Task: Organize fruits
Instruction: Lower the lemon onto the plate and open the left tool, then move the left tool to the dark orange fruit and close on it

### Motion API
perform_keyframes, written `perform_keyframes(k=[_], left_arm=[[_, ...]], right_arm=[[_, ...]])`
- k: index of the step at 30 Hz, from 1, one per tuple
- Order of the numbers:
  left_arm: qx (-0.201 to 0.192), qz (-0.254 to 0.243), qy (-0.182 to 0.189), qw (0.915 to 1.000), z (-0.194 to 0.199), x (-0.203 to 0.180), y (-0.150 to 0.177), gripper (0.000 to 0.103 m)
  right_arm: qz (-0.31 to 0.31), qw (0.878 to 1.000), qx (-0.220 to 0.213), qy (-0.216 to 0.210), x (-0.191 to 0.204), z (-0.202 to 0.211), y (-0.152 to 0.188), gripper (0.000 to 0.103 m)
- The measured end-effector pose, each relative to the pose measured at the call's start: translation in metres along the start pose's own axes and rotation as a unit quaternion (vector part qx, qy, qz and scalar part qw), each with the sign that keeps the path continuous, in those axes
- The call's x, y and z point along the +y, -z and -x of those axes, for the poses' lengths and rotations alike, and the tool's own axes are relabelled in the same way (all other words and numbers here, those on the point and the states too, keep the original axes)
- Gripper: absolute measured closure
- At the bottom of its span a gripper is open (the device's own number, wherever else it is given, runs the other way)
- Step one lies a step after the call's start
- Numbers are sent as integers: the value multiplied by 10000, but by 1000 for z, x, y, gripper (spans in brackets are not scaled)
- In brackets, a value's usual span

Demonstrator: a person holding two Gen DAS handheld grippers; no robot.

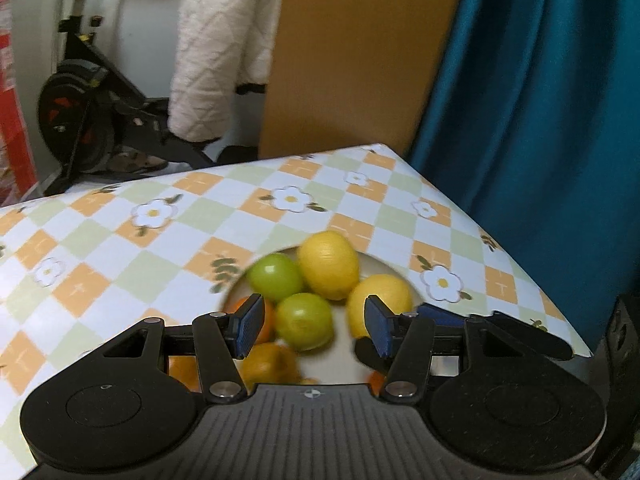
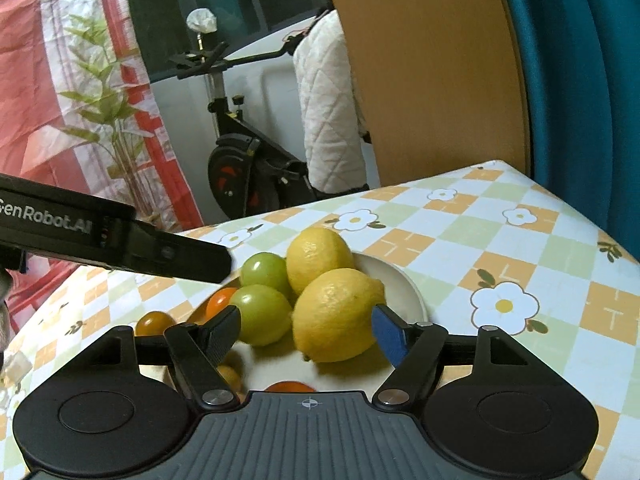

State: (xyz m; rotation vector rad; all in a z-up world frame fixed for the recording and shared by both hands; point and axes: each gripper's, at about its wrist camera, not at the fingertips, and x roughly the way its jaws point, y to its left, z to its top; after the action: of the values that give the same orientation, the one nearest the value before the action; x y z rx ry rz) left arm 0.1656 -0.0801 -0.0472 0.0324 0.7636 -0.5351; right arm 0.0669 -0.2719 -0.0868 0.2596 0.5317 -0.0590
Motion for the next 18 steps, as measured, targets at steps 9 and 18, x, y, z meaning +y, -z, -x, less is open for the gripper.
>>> perform_keyframes(k=[9, 18], left_arm=[[-130, 445, -317, 9984, 35, 58, 17, 45], [-198, 932, -350, 9948, 43, 102, 30, 46]], right_arm=[[432, 9990, 93, -120, 32, 14, -1, 34], [836, 9953, 341, -361, 67, 8, -2, 35]])
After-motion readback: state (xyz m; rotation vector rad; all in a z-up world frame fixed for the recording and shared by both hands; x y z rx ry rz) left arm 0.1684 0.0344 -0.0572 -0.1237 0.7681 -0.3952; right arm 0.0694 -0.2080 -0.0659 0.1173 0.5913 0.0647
